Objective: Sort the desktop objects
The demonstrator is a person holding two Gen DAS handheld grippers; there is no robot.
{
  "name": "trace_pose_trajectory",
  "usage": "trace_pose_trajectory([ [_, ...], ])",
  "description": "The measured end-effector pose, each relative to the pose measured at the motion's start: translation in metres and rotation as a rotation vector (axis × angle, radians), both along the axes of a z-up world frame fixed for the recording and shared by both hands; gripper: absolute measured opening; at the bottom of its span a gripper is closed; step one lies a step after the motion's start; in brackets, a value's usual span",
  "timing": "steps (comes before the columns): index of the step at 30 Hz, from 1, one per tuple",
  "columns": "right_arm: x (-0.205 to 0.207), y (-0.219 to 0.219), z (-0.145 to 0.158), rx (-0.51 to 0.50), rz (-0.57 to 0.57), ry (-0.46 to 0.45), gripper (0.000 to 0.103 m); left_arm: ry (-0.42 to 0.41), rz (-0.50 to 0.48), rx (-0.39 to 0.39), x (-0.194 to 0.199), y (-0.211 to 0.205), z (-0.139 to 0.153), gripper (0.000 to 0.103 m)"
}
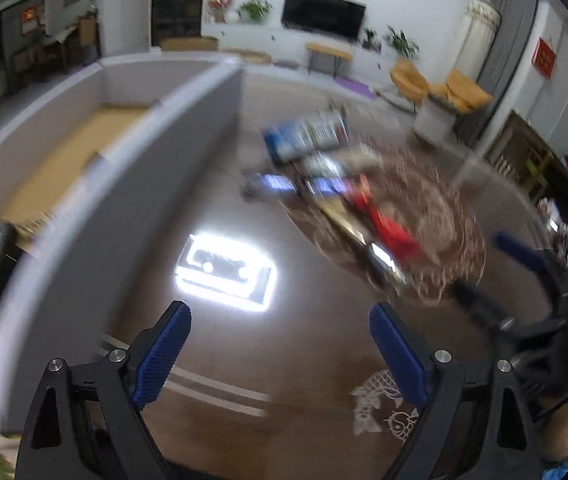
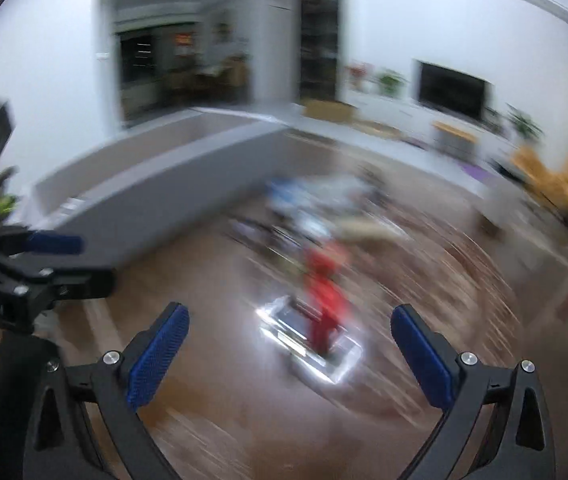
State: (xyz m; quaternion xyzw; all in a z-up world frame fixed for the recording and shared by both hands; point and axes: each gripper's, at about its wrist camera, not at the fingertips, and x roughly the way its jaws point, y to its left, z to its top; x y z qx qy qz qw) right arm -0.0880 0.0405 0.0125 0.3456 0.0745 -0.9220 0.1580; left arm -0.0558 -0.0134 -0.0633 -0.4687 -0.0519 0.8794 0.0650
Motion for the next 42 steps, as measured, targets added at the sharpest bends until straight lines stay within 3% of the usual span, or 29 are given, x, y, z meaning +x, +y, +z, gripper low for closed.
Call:
trace_pose_trajectory([
  [5,0.009,0.091,-0.032,0.014,-0.236,-0.106,0.101,-0.079,-0.026,-0.096,-0.001,0.039,-0.051,0.091],
  [11,0.011,0.126,-0.049,-0.059,-0.367,-0.149,0.101,-0.072,-0.055,-0.172,-0.004,0.053,-0.056,0.093],
  [14,0.006,0.123,-0.057,-0.073,-0.363,-0.165,0.101,-0.064,-0.034,-0.161,-0.006,0.051,-0.06,0.094],
  [17,-0.002,0.12,-0.062,-0.085,-0.363,-0.18,0.101,-0.065,-0.022,-0.16,-0.012,0.049,-0.063,0.103],
  [23,-0.006,0.116,-0.068,-0.062,-0.375,-0.215,0.103,-0.052,-0.014,-0.158,-0.013,0.051,-0.064,0.103],
  [28,-0.012,0.101,-0.072,0.03,-0.381,-0.226,0.103,-0.051,-0.013,-0.156,-0.014,0.051,-0.065,0.103],
  [42,-0.059,0.09,-0.071,0.032,-0.323,-0.228,0.103,-0.057,-0.006,-0.154,-0.014,0.048,-0.066,0.103],
])
